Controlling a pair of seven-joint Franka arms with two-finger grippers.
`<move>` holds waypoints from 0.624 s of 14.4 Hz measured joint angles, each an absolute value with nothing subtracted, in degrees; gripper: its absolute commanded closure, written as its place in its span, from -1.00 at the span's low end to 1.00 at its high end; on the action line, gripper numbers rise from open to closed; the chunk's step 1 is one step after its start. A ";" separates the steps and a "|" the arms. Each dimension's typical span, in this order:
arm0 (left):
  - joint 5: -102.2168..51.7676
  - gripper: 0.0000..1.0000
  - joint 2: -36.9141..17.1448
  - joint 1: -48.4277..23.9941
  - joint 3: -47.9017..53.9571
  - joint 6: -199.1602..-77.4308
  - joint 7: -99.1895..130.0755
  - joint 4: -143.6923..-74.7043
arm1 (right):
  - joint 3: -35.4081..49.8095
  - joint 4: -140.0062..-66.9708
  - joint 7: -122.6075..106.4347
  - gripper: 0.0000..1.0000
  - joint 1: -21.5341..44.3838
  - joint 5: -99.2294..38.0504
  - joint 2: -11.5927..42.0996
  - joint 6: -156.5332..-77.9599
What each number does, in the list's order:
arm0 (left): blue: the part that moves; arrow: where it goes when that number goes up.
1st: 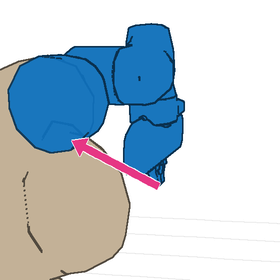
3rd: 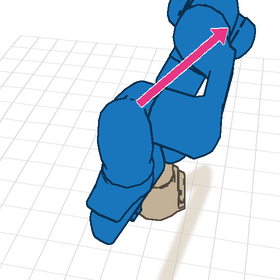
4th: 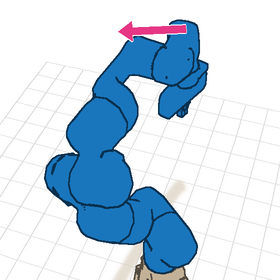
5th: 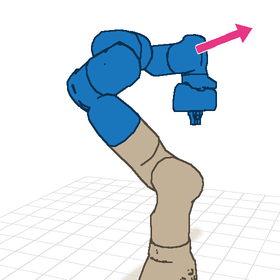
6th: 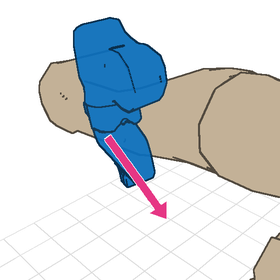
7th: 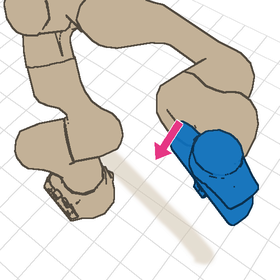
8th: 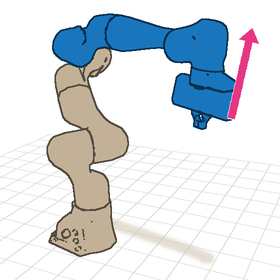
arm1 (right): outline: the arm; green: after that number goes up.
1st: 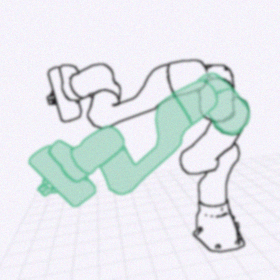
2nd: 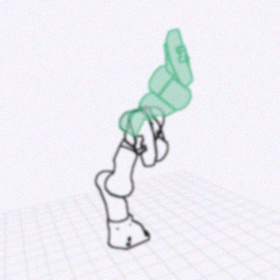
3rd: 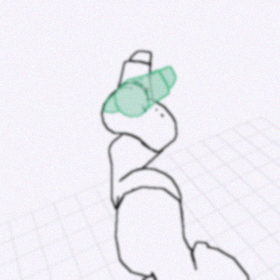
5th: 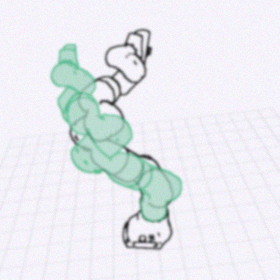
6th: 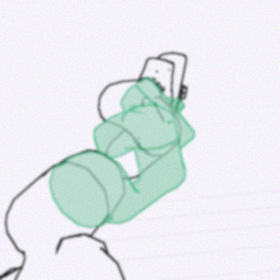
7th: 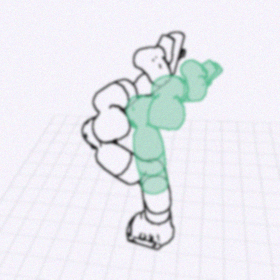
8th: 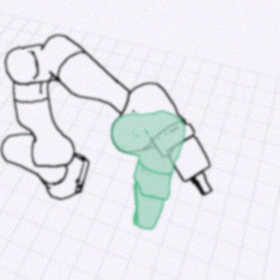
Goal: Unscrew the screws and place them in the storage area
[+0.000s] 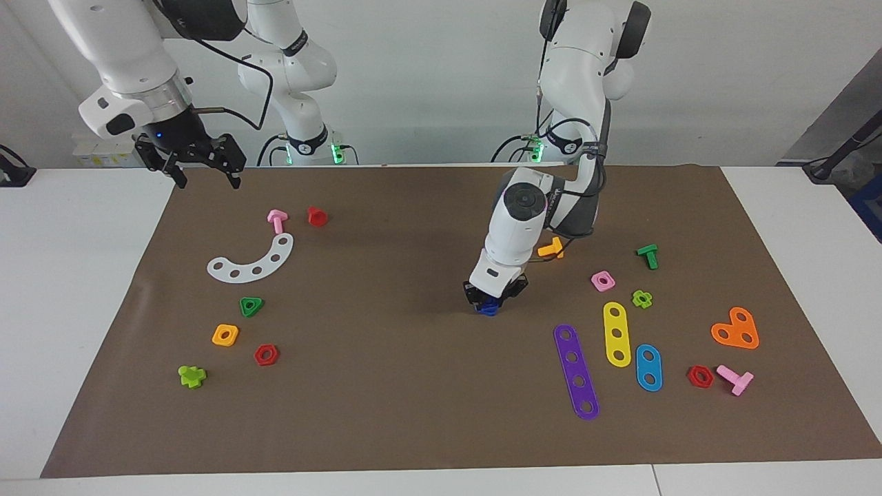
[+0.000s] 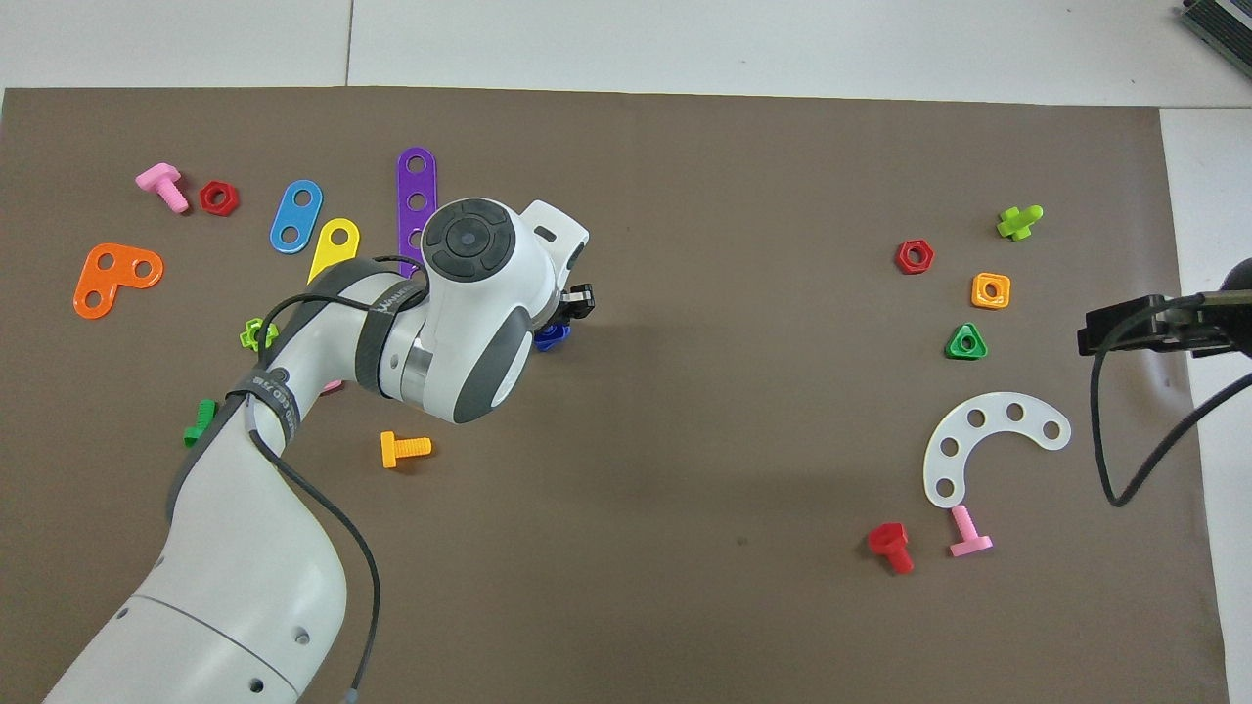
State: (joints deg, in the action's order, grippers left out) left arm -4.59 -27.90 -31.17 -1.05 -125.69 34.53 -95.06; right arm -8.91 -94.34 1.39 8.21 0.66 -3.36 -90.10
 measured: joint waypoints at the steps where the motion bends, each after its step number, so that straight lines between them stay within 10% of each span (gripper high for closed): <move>1: -4.59 0.38 -27.92 -31.12 -1.14 -123.22 34.53 -93.51 | -8.90 -94.34 1.39 -1.00 8.21 0.66 -3.36 -90.10; 9: -4.64 0.40 -29.86 -22.82 -2.12 -108.72 28.10 -84.18 | -8.77 -94.88 8.94 -1.00 14.05 0.24 -2.78 -94.11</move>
